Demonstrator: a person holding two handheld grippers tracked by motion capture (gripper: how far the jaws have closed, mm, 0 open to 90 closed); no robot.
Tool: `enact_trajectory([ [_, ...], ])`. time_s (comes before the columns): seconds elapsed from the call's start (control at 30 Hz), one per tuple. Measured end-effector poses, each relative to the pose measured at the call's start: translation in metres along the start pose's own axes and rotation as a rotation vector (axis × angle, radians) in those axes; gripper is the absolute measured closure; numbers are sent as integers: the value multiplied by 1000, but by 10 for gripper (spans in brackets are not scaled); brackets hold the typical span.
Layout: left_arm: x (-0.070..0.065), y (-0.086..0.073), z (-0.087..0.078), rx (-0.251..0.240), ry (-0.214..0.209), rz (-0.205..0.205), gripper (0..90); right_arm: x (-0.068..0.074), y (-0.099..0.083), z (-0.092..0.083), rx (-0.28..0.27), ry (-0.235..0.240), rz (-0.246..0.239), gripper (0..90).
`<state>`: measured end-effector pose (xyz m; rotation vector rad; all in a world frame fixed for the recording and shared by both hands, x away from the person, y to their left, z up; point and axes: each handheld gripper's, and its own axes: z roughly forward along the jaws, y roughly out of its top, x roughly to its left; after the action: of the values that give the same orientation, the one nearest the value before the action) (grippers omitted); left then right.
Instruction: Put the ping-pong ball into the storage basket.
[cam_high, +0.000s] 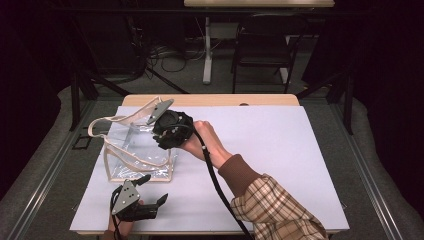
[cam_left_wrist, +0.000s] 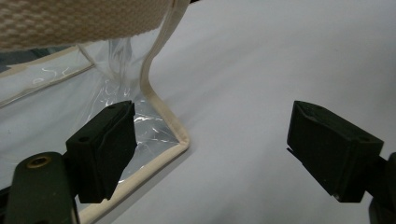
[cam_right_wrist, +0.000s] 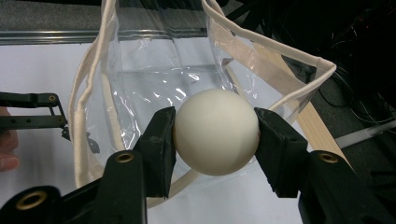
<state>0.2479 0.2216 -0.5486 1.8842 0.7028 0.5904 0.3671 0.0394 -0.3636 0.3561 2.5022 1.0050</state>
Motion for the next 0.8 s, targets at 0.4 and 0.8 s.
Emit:
enact_trajectory([
  [0.4,0,1,0,-5,1,0,159,6,3,5,6,17,-8,509],
  [0.8,0,0,-1,-8,4,-3,159,8,5,13,19,60,4,509],
])
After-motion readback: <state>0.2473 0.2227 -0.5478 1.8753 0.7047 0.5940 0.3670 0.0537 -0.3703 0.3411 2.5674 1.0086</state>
